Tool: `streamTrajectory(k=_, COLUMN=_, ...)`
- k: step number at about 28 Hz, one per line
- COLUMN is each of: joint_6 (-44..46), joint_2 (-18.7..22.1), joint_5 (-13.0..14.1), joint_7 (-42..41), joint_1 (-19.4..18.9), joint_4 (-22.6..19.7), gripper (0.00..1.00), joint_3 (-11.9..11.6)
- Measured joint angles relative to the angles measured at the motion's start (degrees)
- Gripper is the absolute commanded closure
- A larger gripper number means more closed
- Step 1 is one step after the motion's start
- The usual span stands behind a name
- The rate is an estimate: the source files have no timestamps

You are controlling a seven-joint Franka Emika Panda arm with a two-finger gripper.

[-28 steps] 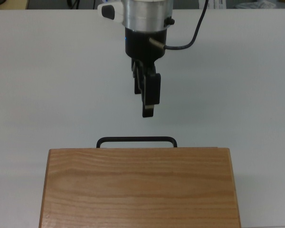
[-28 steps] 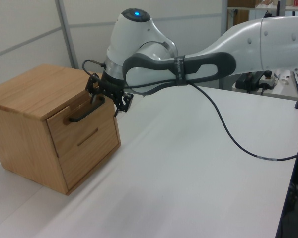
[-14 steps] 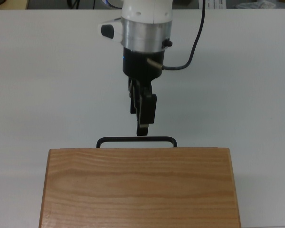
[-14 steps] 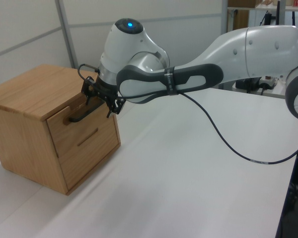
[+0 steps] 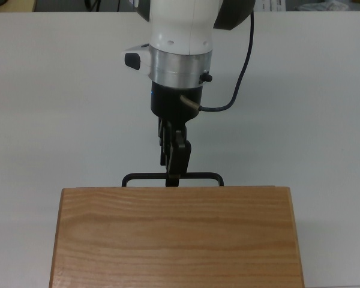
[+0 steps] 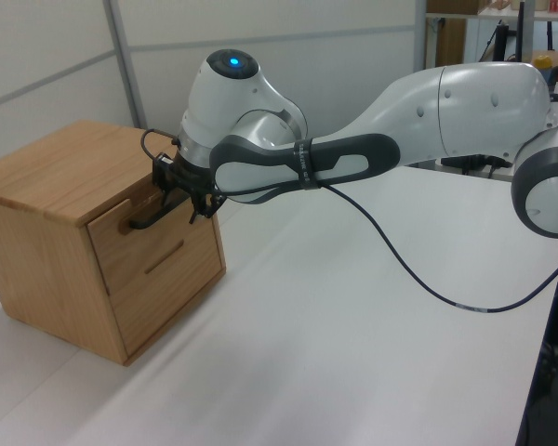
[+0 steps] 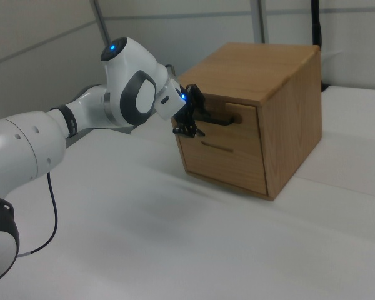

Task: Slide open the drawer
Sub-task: 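Pull the handle outward, sliding the upper drawer out of the cabinet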

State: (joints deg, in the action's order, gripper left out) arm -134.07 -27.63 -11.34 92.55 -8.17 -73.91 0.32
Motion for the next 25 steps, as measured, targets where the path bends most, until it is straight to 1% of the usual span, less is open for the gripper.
streamTrajectory(k=1, joint_6=0.00, joint_2=-0.07, joint_5=-0.31, joint_7=0.00, joint_1=0.00, joint_4=0.05, gripper=0.72, joint_3=-0.04)
streamTrajectory(k=4, joint_6=-0.25, joint_2=-0.27, joint_5=-1.33, joint_7=0.03, joint_1=0.00, joint_4=0.27, gripper=0.86, joint_3=-0.11)
streamTrajectory(k=7, joint_6=-0.31, joint_2=-0.28, joint_5=-1.63, joint_7=0.03, joint_1=-0.10, joint_4=0.39, gripper=0.99, joint_3=-0.11)
streamTrajectory(k=8, joint_6=-0.31, joint_2=-0.28, joint_5=-1.68, joint_7=0.03, joint_1=-0.18, joint_4=0.45, gripper=1.00, joint_3=-0.11)
streamTrajectory(k=18, joint_6=-0.30, joint_2=0.11, joint_5=-1.96, joint_7=1.00, joint_1=-0.34, joint_4=0.07, gripper=1.00, joint_3=-0.12)
streamTrajectory(k=22, joint_6=-0.29, joint_2=1.46, joint_5=-1.96, joint_7=1.02, joint_1=-0.36, joint_4=-1.77, gripper=1.00, joint_3=-0.10)
streamTrajectory(k=25, joint_6=-0.29, joint_2=3.15, joint_5=-1.96, joint_7=1.02, joint_1=-0.39, joint_4=-4.07, gripper=1.00, joint_3=-0.06)
